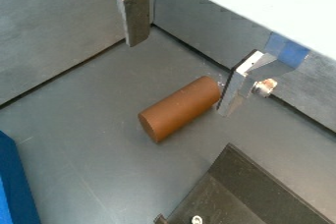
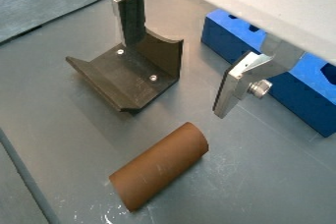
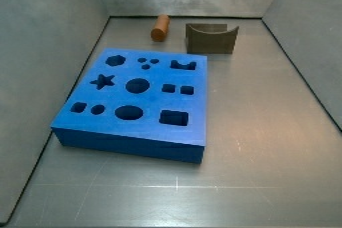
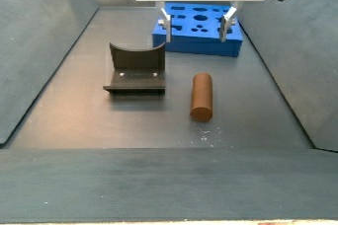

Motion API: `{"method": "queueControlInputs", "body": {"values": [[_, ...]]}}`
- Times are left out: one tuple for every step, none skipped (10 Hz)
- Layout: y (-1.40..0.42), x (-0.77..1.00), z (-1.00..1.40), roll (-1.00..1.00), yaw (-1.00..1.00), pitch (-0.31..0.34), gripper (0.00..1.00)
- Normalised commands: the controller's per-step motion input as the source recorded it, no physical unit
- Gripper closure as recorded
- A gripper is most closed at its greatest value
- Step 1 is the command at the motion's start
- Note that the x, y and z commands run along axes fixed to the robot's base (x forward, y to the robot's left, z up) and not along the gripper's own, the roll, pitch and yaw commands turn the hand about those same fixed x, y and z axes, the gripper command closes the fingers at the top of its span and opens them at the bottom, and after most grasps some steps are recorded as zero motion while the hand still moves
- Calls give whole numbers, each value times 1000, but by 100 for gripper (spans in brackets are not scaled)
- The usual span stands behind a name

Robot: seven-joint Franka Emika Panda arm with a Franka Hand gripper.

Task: Pick up the round object. Move up. Place the round object on the fixture. Regrasp the round object. Move to above the board. Insert the round object.
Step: Pick up the round object.

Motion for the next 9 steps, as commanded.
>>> {"method": "queueControlInputs", "body": {"values": [[0, 0, -111, 0, 0, 0, 0], [86, 0, -451, -40, -254, 46, 0], [389, 371, -649, -260, -363, 454, 0], [411, 229, -629, -291, -386, 483, 0], [331, 217, -597, -349, -269, 434, 0], [0, 17, 0, -6, 0, 23, 0], [0, -43, -89, -46, 0, -11, 0], [323, -463, -494, -471, -191, 0, 0], [323, -611, -503, -449, -163, -26, 0]]}}
